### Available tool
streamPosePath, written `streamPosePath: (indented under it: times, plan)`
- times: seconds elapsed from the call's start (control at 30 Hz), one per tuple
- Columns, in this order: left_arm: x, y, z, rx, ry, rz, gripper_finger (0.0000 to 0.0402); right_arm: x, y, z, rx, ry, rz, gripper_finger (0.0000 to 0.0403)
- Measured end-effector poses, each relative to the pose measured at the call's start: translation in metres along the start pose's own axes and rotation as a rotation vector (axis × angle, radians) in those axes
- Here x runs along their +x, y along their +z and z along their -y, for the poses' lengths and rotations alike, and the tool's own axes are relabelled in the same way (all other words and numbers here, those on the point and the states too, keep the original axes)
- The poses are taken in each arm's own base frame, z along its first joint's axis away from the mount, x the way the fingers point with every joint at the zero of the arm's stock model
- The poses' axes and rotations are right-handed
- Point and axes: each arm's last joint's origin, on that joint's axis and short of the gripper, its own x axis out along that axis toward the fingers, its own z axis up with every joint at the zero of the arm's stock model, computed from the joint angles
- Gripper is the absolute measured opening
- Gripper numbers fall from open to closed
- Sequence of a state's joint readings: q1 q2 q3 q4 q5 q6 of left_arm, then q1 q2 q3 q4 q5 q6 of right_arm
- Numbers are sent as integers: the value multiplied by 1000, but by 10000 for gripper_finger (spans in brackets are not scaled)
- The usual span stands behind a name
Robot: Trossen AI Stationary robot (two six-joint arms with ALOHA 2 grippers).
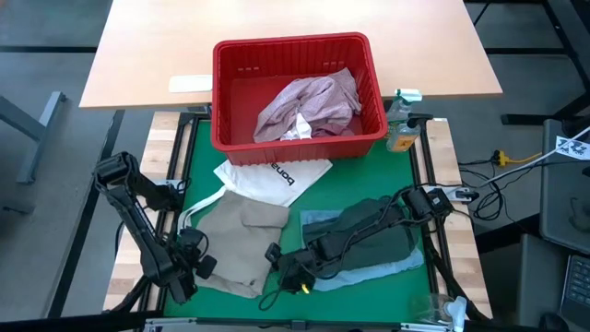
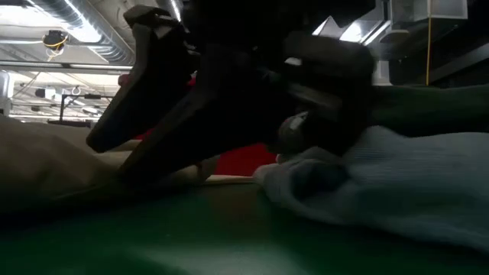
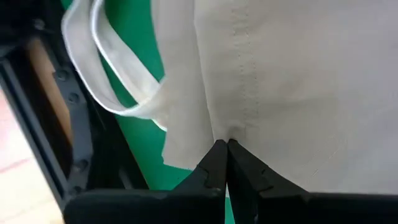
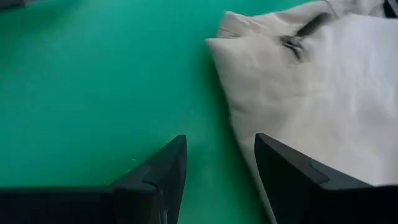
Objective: Fold laundry
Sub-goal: Fold the gray shorts
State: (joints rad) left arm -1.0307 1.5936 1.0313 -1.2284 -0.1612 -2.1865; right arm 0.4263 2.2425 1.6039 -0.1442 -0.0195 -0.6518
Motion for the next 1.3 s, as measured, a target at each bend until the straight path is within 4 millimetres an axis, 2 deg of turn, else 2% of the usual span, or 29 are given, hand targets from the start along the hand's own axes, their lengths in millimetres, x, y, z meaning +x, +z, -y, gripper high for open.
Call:
streamPosePath:
  times: [0.23,0.5,0.67,0.9,1.0,1.17,1.3]
  plan:
    - [0,3,0,47,15,7,11,-3,-2,1,-11,-32,-51,188]
    - [0,6,-9,52,190,-74,60,-35,15,18,-56,-180,-65,188]
    - [-2,9,-6,-32,209,-108,70,-44,10,35,-30,-316,-146,188]
    - [-26,17,12,-37,24,-2,41,-48,-27,62,104,-347,-293,188]
    - [-34,18,23,-62,-130,62,34,-50,-41,66,162,-315,-349,188]
    - [-36,17,53,-41,-435,138,33,-53,-56,62,189,-199,-447,188]
    - [-24,21,84,14,-556,203,33,-53,-59,62,227,-195,-458,188]
